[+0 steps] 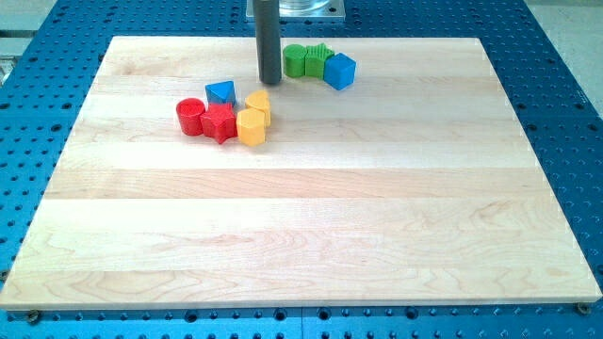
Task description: Place the green star in between the blue blocks
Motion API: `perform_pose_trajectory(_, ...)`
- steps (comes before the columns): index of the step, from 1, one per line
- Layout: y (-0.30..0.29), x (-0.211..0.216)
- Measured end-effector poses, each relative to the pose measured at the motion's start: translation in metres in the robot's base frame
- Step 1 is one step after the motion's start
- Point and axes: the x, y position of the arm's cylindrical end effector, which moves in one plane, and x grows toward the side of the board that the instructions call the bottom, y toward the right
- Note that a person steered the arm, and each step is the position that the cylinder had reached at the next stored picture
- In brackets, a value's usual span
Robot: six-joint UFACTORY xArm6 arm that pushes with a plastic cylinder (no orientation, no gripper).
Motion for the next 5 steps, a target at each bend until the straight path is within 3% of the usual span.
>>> perform_pose_trajectory(1,0.078,0.046)
perform_pose_trajectory(2,0.172,0.054)
perform_pose_trajectory(4,0.171,-0.073)
perform_pose_trajectory(5,0.111,-0.073)
